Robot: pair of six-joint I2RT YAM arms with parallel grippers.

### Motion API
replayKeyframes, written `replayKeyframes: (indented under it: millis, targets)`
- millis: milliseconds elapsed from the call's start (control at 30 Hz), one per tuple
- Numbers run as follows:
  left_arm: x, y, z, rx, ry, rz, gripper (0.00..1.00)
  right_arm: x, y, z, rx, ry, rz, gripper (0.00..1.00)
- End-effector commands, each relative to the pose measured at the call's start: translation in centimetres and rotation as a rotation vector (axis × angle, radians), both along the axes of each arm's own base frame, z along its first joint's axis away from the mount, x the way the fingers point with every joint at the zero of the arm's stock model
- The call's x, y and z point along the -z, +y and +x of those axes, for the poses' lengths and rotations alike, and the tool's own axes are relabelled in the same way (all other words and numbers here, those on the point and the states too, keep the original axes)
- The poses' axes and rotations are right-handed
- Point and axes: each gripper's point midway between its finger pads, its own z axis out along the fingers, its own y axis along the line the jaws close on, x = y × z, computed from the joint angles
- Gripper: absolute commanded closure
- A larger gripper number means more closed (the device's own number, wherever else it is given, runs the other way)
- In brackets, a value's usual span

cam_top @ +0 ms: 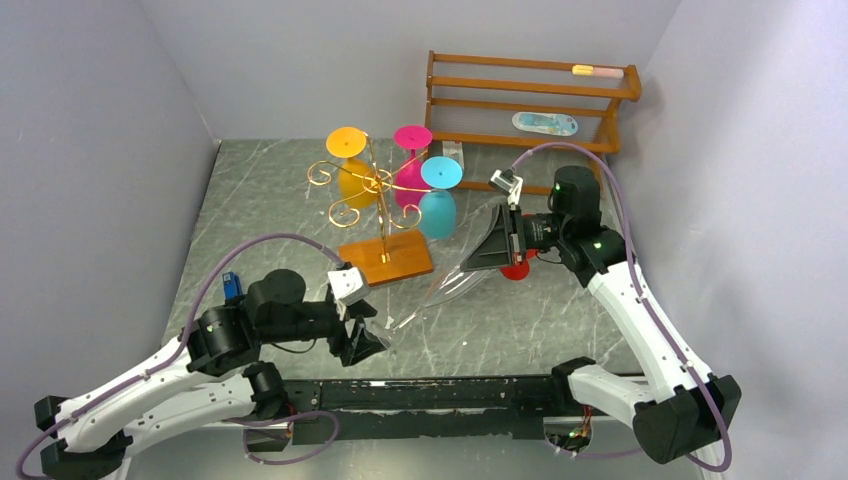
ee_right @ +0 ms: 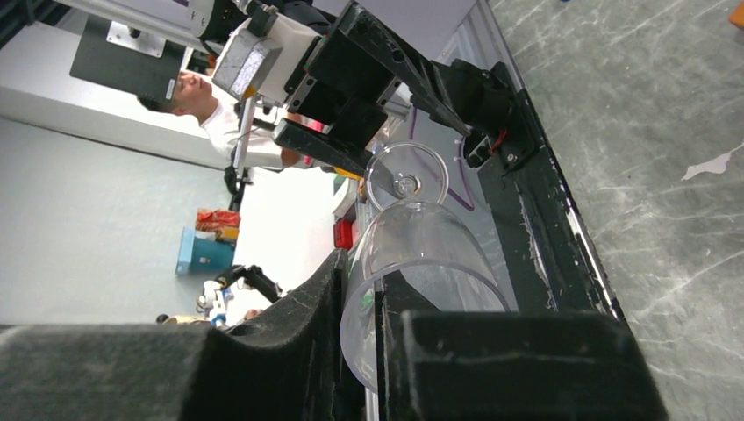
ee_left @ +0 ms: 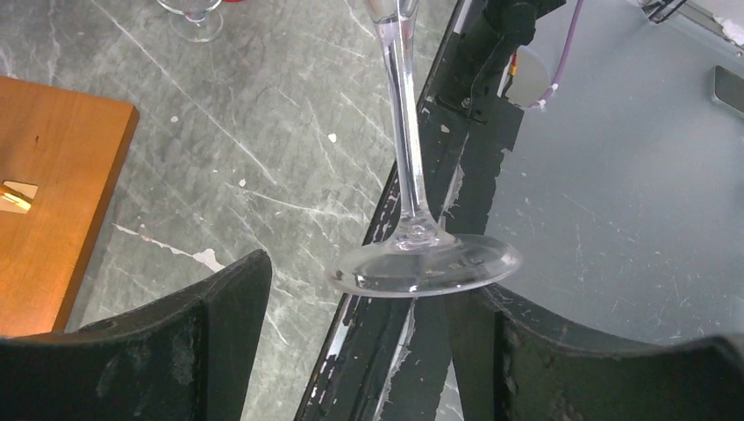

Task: Take the wine glass off the wine glass rack
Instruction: Place the wine glass at the center of the board.

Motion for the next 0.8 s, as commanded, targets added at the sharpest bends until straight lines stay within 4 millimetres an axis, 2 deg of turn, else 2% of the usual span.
replayKeyframes:
  millis: [0,100,333,600,667,767]
  targets:
    - [-3.3,-0.3,1.1,-0.053,-0.043,-0.095,0.25,1.3,-0.4,1.0,0.05,-0.004,-0.068,1.0]
    - [-3.3,-0.2,0.8,-0.048,-0.036,-0.107,0.24,2.6,-0.6,2.1,0.093,-0.002,-0.123,1.0]
    - [-3.7,-0.1,0.6,-0.042,-0.035,-0.12,0.24,4.0,-1.1,3.9,0.202,-0.014,-0.239,1.0]
    - [-4.2,-0.5,1.5,-0.091,-0.032,-0.145,0.2,5.8,-3.9,6.2,0.412,-0.069,-0.478,1.0]
    - [-4.2,-0.6,2.3,-0.138,-0.025,-0.149,0.11,6.1,-4.8,6.5,0.466,-0.083,-0.534,1.0]
    - [-4.2,-0.9,2.7,-0.164,-0.014,-0.172,0.09,6.3,-6.2,6.9,0.533,-0.104,-0.605,1.0]
